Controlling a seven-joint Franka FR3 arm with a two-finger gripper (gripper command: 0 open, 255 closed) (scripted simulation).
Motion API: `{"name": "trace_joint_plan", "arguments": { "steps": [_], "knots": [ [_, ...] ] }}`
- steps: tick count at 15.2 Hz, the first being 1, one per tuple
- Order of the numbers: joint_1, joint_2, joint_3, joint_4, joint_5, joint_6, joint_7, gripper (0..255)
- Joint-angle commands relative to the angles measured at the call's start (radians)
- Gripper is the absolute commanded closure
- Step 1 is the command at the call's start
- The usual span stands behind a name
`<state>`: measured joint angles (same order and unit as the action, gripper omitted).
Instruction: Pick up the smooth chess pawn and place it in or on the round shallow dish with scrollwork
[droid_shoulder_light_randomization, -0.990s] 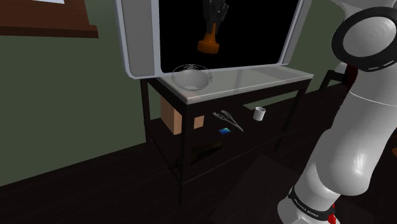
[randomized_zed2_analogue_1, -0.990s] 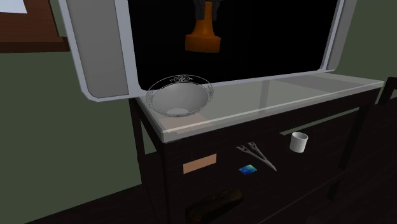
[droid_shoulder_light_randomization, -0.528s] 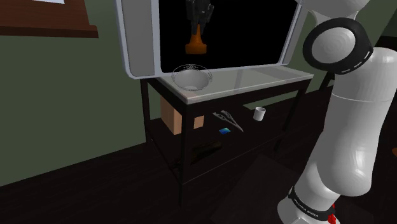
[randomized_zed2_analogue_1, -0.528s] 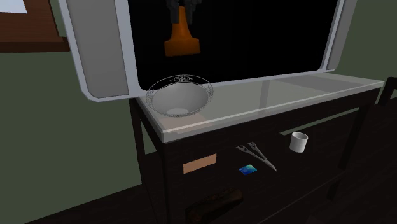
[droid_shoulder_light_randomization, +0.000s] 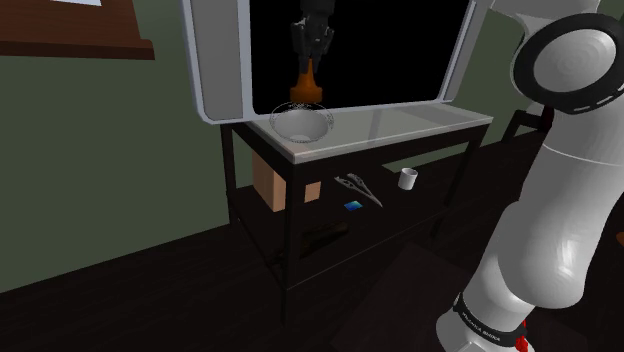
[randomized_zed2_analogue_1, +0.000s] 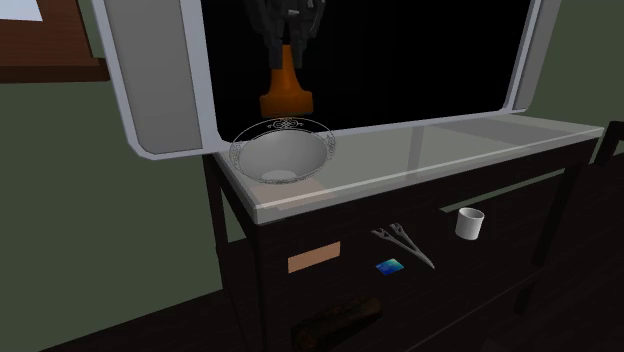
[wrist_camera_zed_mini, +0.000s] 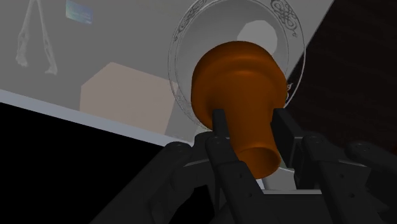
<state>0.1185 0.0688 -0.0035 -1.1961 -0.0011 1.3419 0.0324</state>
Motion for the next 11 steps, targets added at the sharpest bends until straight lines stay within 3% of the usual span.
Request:
{"name": "trace_joint_plan", "arguments": {
  "steps": [1,7,11],
  "knots": [
    [0.000,-0.024,0.000,-0.063,0.000,0.041,0.001,255],
    [0.000,-0.076,0.000,-0.217,0.000,0.142,0.001,255],
    [0.000,-0.079,0.000,-0.226,0.000,0.148,0.001,255]
  ]
}}
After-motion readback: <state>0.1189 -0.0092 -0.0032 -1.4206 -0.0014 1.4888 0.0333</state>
